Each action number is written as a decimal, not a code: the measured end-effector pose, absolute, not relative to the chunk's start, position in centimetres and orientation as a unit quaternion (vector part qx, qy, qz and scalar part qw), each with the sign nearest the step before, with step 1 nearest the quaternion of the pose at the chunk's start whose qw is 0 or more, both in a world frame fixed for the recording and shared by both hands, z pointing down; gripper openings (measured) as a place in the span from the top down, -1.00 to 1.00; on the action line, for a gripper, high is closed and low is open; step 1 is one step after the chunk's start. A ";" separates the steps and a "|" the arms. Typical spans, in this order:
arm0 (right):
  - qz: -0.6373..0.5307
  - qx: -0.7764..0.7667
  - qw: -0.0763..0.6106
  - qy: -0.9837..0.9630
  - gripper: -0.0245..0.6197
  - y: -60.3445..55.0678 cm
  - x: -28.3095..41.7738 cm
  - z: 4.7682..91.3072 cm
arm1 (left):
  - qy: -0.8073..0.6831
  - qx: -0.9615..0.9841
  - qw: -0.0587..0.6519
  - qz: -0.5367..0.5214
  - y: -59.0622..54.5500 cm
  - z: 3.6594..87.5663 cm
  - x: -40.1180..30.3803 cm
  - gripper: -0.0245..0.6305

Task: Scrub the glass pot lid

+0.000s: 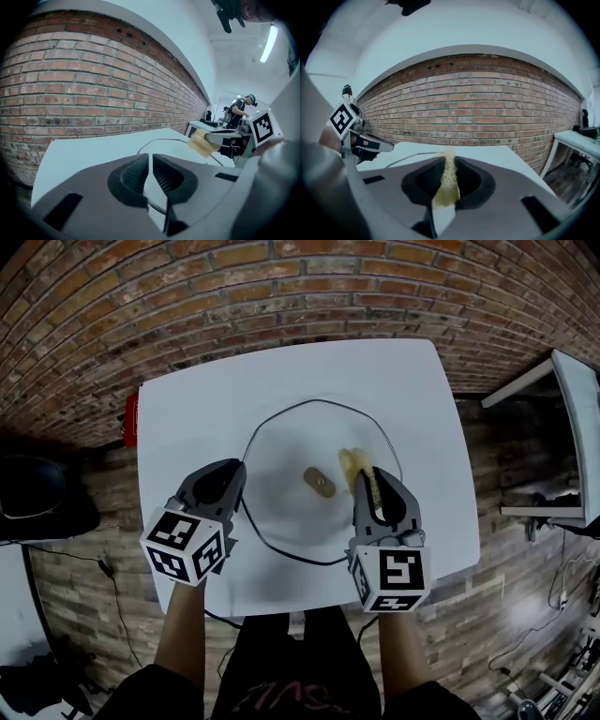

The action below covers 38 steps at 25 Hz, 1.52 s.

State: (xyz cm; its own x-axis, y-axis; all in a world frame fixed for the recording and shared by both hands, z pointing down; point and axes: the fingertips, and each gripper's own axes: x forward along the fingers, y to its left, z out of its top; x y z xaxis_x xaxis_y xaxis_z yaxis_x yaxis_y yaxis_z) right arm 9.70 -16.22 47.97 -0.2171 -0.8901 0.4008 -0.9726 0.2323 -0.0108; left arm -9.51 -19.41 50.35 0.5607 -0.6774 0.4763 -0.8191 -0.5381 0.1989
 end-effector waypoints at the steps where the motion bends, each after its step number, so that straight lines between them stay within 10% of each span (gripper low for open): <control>1: 0.130 0.605 0.158 -0.770 0.74 -16.2 9.7 47.9 | -0.434 0.859 0.207 0.175 -19.3 50.5 -9.6 0.89; 15: 0.134 0.602 0.165 -0.769 0.74 -15.8 9.7 48.4 | -0.425 0.836 0.286 0.196 -18.3 54.0 -10.5 0.39; 38: 0.139 0.604 0.174 -0.765 0.74 -16.2 10.2 49.4 | -0.410 0.820 0.346 0.198 -17.6 57.6 -9.7 0.42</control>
State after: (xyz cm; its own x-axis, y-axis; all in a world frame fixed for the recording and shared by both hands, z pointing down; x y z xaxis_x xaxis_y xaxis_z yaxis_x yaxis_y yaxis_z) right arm 10.24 -16.17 49.40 -0.2090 -0.8762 0.4343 -0.9729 0.2313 -0.0015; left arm -9.68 -17.58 57.62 0.5851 -0.5355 0.6090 -0.8099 -0.4242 0.4052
